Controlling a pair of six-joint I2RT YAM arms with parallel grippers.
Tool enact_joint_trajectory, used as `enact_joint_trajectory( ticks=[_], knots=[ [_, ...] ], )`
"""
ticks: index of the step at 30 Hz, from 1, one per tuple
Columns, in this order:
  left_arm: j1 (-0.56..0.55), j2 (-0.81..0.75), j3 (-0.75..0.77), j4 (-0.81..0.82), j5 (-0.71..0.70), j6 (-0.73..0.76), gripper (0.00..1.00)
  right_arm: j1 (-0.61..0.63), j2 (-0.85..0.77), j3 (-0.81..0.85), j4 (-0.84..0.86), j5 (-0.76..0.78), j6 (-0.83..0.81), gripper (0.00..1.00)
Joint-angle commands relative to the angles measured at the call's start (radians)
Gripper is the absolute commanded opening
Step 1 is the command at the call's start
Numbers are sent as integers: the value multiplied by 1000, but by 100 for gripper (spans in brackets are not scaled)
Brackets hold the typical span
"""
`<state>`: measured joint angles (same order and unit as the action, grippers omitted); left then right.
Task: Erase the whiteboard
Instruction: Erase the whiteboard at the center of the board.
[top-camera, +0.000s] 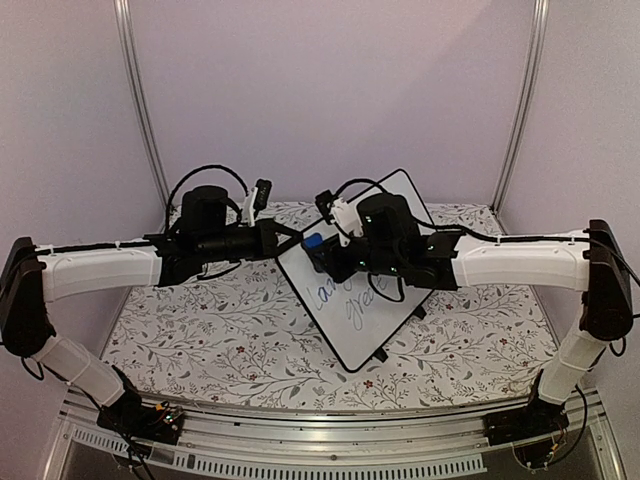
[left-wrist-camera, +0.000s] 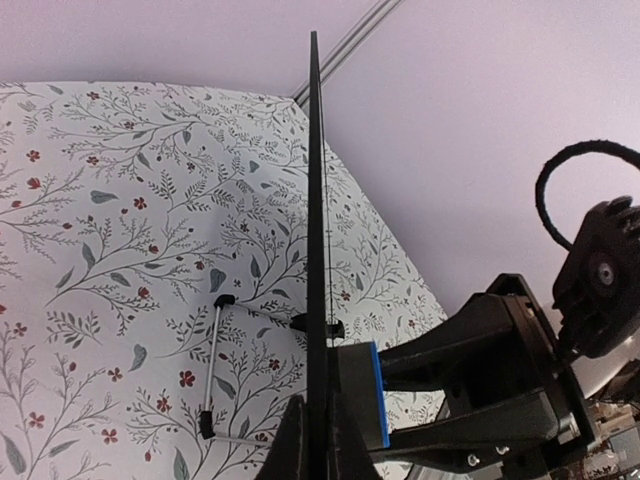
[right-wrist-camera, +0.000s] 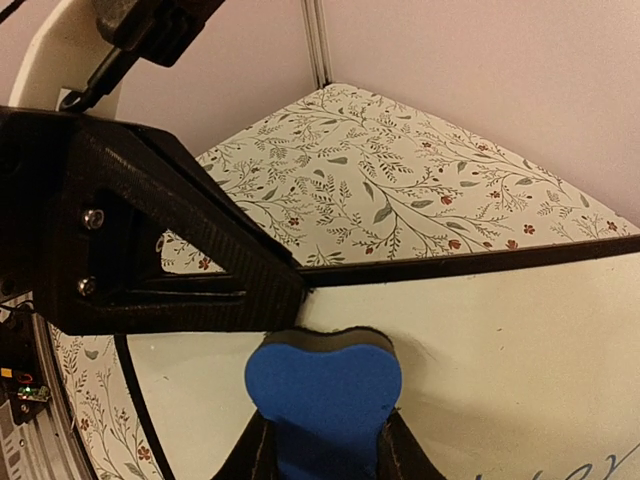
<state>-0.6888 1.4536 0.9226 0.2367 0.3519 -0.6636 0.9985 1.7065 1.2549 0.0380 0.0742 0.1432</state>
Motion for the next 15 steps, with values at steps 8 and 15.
enact_joint_trajectory(
  ticks=[8, 15],
  knots=[
    [-63, 8, 7, 18, 142, 41, 0, 76, 3, 10, -36, -21, 27, 17],
    [-63, -1, 7, 13, 130, 44, 0, 103, 13, 12, -72, -20, 34, 17]
  ],
)
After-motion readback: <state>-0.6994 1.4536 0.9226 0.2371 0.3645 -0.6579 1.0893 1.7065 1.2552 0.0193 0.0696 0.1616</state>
